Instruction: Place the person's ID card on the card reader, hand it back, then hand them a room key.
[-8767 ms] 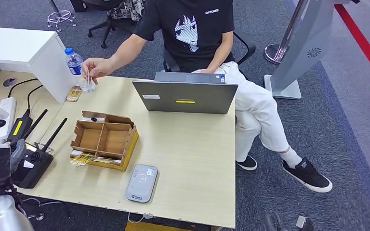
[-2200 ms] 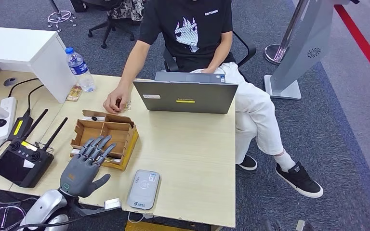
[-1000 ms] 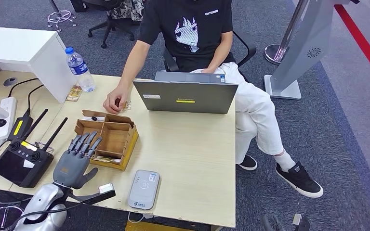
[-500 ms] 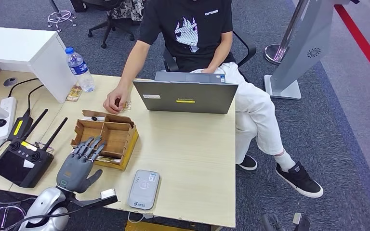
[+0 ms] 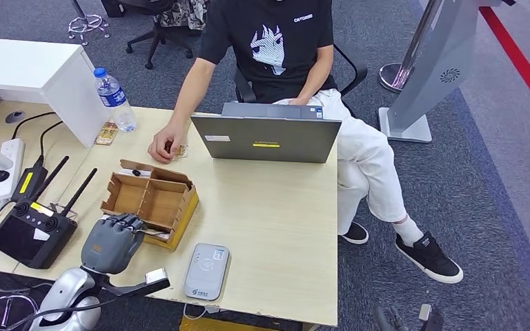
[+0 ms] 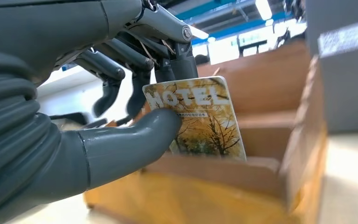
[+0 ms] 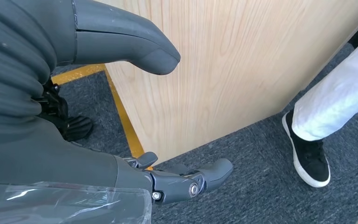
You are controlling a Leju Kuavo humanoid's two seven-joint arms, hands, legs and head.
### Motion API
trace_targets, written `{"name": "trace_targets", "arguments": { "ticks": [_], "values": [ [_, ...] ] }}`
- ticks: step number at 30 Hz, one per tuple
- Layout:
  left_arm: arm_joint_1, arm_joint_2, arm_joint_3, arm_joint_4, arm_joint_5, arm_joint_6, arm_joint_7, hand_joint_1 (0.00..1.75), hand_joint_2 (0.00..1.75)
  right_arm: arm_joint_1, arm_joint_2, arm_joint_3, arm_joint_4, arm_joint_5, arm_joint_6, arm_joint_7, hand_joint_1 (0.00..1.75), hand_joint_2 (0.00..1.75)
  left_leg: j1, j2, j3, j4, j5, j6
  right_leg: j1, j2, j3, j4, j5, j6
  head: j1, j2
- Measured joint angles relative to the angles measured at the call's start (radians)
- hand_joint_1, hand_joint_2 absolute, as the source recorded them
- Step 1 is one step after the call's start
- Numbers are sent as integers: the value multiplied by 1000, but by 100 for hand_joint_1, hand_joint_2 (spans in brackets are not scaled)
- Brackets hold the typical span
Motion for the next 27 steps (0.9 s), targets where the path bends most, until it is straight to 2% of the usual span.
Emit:
{"name": "trace_targets", "arguments": {
  "ticks": [7, 12, 19, 26, 27],
  "values": [
    [-63, -58, 0, -62, -4, 26, 13, 175, 175, -1, 5, 0, 0, 12, -2, -2, 0, 175, 0, -1, 0, 0, 0, 0, 0, -1, 0, 0, 0, 0, 0, 0],
    [-152, -85, 0, -128, -20, -25, 77, 175, 175, -1, 7, 0, 0, 15, -3, -1, 0, 175, 0, -1, 0, 1, 1, 0, 0, -1, 0, 0, 1, 0, 0, 0],
    [-332, -84, 4, -129, -34, -111, 149, 175, 175, -8, 11, 0, 0, 35, -5, 10, 0, 175, 0, -1, 0, 0, 2, -1, 0, -2, 0, 1, 1, -1, 0, 0],
    [-507, -65, 17, -17, -84, -139, 205, 175, 175, -22, 20, 2, 1, 52, -8, 23, 0, 175, 0, -1, 0, 0, 2, -1, 0, -1, 1, 1, 1, -1, 0, 0],
    [-521, -63, 18, -2, -89, -137, 207, 145, 175, -23, 21, 2, 1, 52, -8, 23, 0, 175, 0, -1, 0, 0, 2, -1, 0, -2, 1, 1, 1, -1, 0, 0]
  ]
}}
